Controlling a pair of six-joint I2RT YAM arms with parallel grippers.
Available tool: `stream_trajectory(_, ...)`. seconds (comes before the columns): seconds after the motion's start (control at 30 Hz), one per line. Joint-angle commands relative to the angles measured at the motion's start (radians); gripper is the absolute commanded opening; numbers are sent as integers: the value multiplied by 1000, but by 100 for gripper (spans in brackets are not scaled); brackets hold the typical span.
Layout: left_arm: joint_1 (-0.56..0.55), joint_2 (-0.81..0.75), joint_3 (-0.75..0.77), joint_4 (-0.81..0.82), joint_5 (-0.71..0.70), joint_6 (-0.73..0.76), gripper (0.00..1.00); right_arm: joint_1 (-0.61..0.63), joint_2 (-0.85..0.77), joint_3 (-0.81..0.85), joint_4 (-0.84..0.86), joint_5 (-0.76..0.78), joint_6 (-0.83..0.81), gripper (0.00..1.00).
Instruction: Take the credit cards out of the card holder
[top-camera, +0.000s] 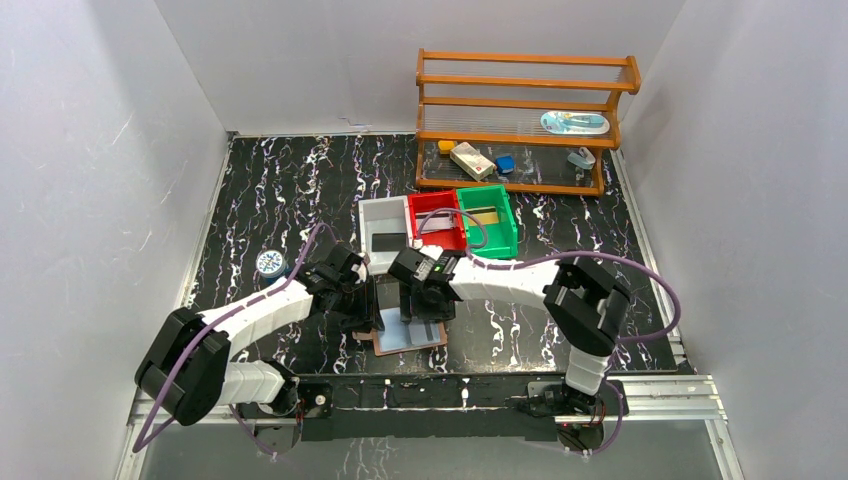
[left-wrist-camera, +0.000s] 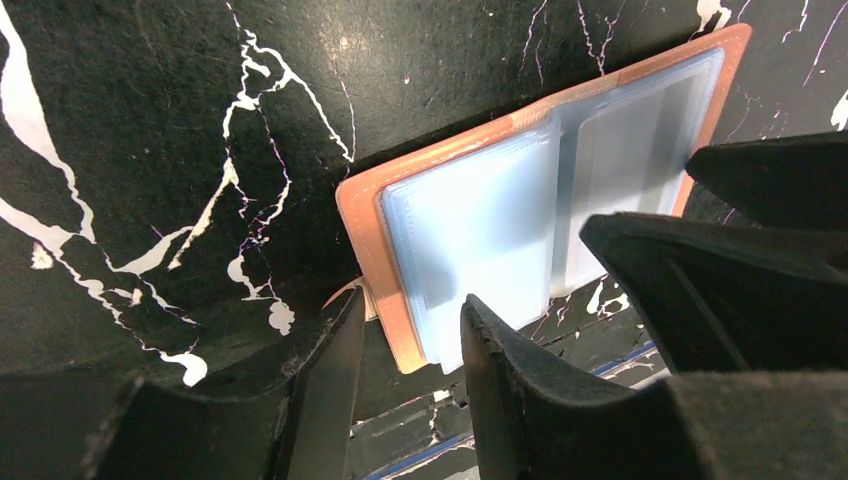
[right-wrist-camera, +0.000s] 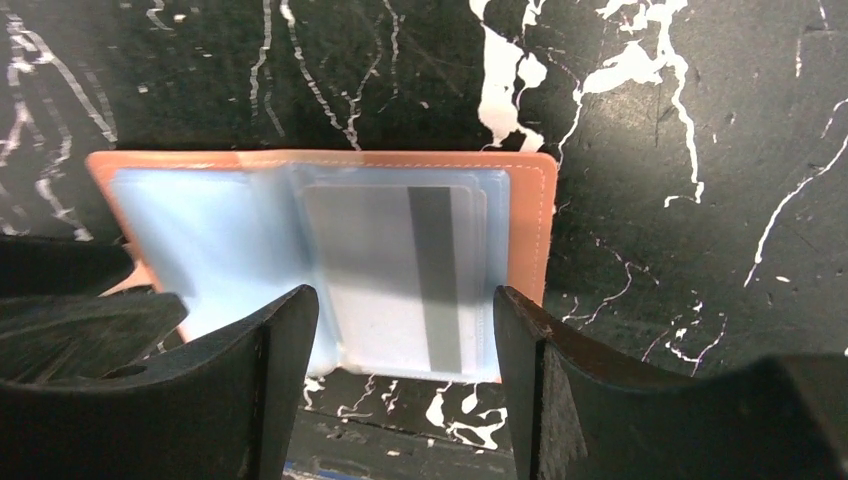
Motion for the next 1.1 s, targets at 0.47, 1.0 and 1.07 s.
stream_trajectory(0.47,-6,24,-51,50,56,1,29,18,34,51,-48,50,-7,49)
stream_trajectory(1.0,-5,20,-58,56,63,1,28,18,-62,39,-7,3,-12,49)
stream_trajectory(1.07,-5,18,-57,56,64,1,28,19,-76,35,-7,3,-12,49)
